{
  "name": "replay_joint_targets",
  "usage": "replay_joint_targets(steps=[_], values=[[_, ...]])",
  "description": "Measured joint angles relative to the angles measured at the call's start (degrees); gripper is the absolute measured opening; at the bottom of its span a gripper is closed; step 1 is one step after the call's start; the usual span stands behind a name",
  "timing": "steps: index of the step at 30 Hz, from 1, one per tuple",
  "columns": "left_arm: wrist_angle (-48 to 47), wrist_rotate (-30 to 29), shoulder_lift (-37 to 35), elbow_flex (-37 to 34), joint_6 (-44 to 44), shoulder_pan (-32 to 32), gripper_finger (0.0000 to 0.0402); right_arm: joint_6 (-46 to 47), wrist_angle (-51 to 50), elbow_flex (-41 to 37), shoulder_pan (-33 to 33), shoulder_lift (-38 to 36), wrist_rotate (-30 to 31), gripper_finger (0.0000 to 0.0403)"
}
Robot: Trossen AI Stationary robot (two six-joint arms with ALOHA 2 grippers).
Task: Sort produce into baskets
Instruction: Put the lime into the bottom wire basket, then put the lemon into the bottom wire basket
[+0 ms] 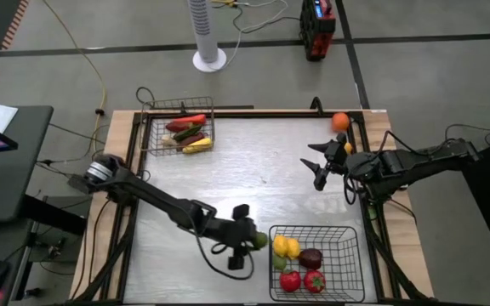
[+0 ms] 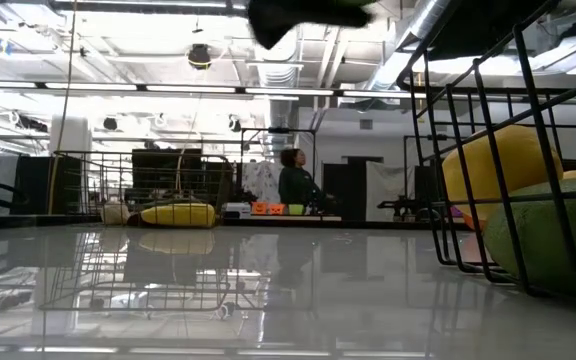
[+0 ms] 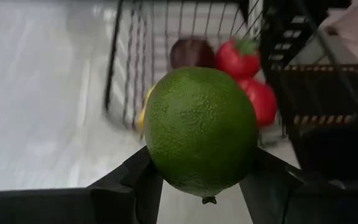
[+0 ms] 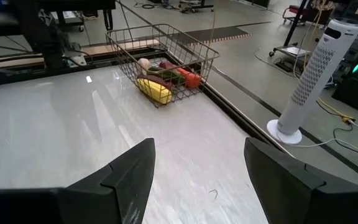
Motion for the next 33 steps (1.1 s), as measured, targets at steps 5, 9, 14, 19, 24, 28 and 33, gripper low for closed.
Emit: replay_joint_targets(steps=[5,9,14,19,24,28,33], values=[[3.44,0.46,6.95,7.37,4.65,0.04,0.0165,-0.36,-0.40,0.00,0.00,-0.07,0.08,0.0276],[2.79,0.86,11.48,14.34,6.42,0.42,0.0165,-0.46,-0.66,0.00,0.00,-0.86,1.09,0.0276],[0.78,1.51,14.53,20.25,7.05,1.73,0.0191,-0.46,-0.99,0.00,0.15,-1.40,1.36,0.0276],[-0.42,3.42,15.02,20.54,7.30,3.19,0.0251,-0.48,-1.95,0.00,0.15,-2.02,1.36,0.0276],[-2.93,3.40,14.95,20.52,9.85,4.23,0.0282,-0.16,-2.72,0.00,0.15,-2.79,1.43,0.0276],[-4.63,-2.15,13.19,20.50,16.46,4.45,0.0279,0.02,-3.25,0.00,0.11,-2.77,1.81,0.0276],[-4.98,-9.71,10.17,20.50,25.35,3.65,0.0259,1.94,-6.68,0.00,0.11,-2.77,3.56,0.0276]])
